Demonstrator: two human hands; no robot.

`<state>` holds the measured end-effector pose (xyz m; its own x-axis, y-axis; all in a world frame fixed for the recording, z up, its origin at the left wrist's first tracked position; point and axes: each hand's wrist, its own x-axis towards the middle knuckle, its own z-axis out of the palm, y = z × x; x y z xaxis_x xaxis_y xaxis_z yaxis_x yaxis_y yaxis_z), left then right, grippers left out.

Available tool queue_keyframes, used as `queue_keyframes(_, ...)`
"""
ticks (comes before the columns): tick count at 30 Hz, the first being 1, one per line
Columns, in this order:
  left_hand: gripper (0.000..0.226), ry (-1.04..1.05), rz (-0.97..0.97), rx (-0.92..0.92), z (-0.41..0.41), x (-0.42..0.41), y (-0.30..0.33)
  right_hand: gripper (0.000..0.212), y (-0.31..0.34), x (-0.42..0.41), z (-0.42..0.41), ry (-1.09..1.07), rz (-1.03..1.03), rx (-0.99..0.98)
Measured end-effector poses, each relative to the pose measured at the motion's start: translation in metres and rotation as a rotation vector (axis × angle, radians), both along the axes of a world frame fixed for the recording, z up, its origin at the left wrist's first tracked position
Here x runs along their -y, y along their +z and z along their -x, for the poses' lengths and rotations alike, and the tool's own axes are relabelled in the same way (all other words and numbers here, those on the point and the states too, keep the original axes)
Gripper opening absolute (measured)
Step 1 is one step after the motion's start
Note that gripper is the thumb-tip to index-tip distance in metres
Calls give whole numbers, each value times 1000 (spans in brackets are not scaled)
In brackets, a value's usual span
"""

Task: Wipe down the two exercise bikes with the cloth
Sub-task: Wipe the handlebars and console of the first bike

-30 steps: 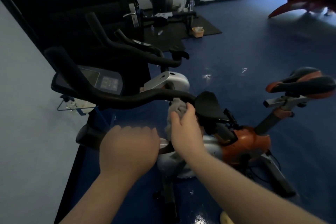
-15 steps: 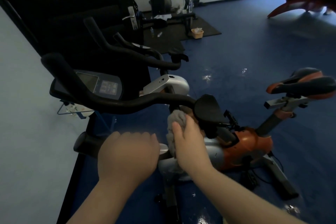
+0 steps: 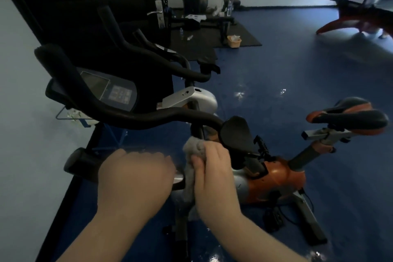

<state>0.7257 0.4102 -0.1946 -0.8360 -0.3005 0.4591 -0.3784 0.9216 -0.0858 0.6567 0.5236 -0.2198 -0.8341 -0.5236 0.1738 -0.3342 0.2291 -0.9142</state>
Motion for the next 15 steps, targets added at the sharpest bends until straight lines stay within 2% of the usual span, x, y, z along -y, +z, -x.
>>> queue_keyframes(2,51,110,-95,36,9,-7,1,16,14,-1,14,52,47,-189)
queue_keyframes(4,50,217,-140,4,16,-12,-1,23,36,6,46,110,139,-254)
queue_keyframes(6,50,291,-203,20,20,-16,3,21,57,26,88,173,144,-384)
queue_keyframes(8,50,300,-226,9,20,-17,4,15,71,59,121,345,-5,-551)
queue_keyframes(10,52,320,-215,21,20,-18,4,14,63,88,136,614,-194,-659)
queue_keyframes(12,51,341,-204,31,20,-18,3,11,49,99,146,725,-261,-623)
queue_keyframes(15,50,375,-220,21,22,-20,2,8,34,85,163,738,-117,-499)
